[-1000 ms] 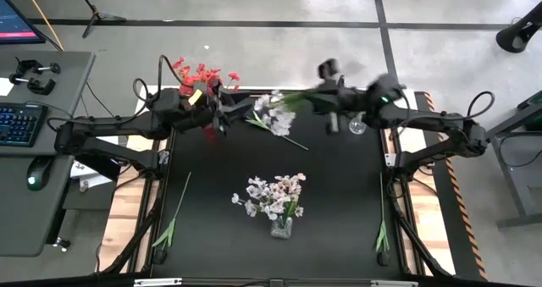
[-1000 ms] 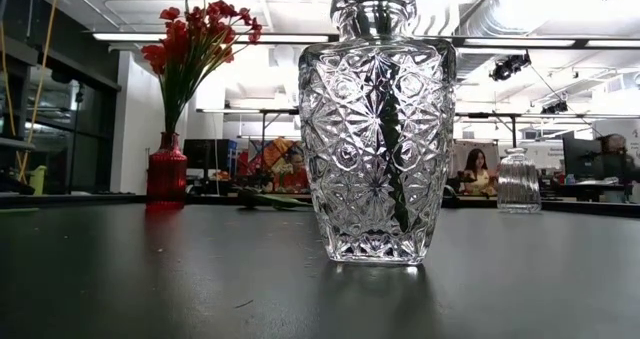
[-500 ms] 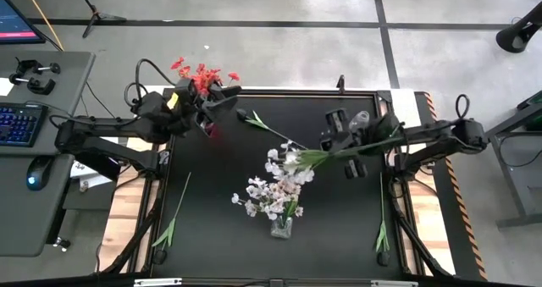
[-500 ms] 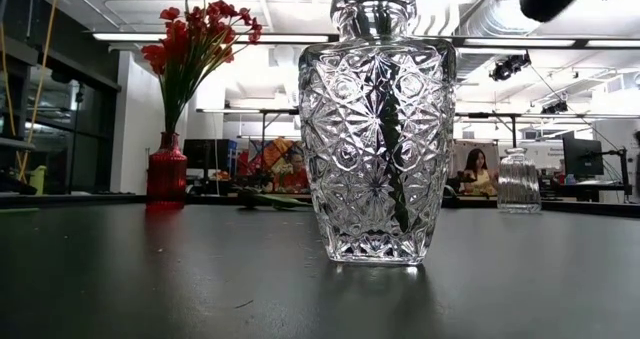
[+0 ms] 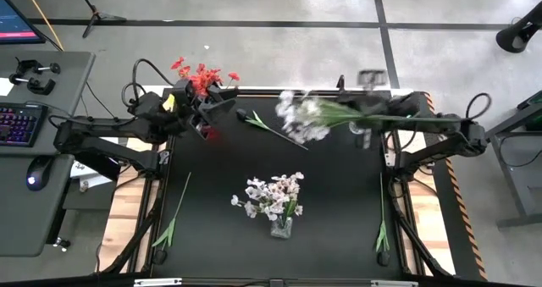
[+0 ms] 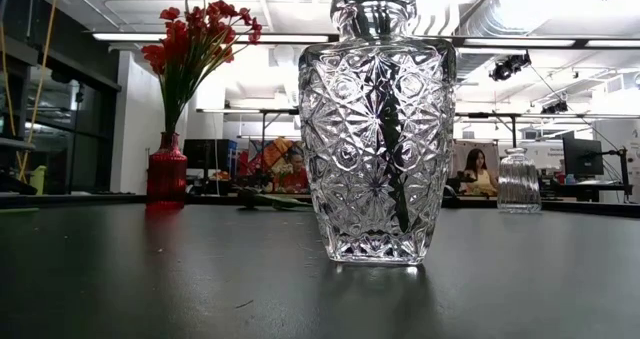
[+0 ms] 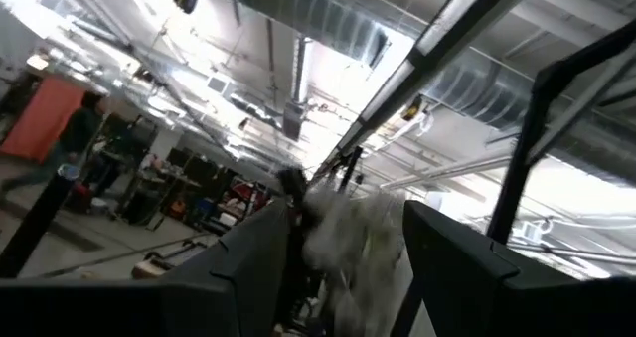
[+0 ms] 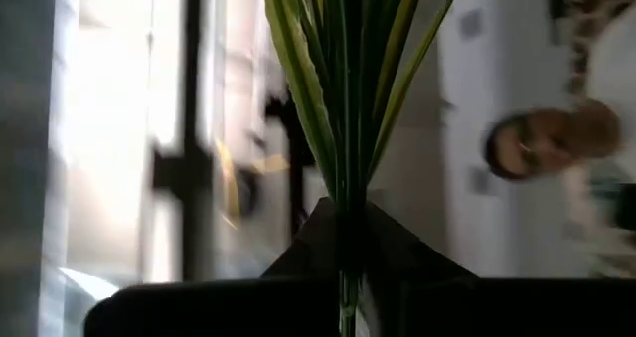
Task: Sort flowers into vase by color
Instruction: Put the white flowers into the bottom transparent vase
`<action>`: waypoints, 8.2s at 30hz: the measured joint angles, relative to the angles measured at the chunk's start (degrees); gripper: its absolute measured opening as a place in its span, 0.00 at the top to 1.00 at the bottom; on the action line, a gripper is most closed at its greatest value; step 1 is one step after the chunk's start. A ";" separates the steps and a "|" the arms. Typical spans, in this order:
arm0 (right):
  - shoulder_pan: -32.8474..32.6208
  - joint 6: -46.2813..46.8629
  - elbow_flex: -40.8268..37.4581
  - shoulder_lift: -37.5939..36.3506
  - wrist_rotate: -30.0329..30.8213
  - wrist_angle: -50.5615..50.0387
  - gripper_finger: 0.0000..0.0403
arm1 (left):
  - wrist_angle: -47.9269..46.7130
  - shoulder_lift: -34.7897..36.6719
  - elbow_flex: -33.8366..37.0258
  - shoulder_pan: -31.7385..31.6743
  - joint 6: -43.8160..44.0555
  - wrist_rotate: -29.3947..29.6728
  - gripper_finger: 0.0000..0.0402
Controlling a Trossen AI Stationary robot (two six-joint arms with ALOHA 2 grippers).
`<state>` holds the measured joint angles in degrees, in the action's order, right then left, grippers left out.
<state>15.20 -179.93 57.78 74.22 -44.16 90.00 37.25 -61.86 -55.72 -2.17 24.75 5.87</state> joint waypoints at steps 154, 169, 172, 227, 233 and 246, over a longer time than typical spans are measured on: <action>-14.57 23.44 74.56 31.93 21.18 -54.77 0.97 | -10.72 18.77 0.02 -4.17 -3.88 -12.80 0.53; -23.14 27.54 75.73 42.01 35.78 -11.80 0.97 | -10.73 18.72 0.02 -4.16 -3.48 -14.15 0.53; -24.91 28.24 75.65 42.04 38.96 -9.41 0.97 | -10.71 18.11 0.02 -4.16 -4.30 -14.13 0.53; 8.09 117.95 77.30 30.12 77.17 -105.28 0.97 | -5.68 17.15 0.02 -4.18 -2.86 -7.88 0.53; 19.52 166.58 77.18 29.87 54.93 -121.98 0.97 | -5.75 17.15 0.02 -4.18 -2.86 -7.50 0.53; 21.12 225.57 76.23 31.90 38.72 -131.32 0.97 | -6.60 17.15 0.02 -4.18 -2.91 -10.03 0.53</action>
<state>36.32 45.64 134.01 106.11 -5.44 -41.32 30.66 -44.71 -55.70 -6.35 21.85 -4.15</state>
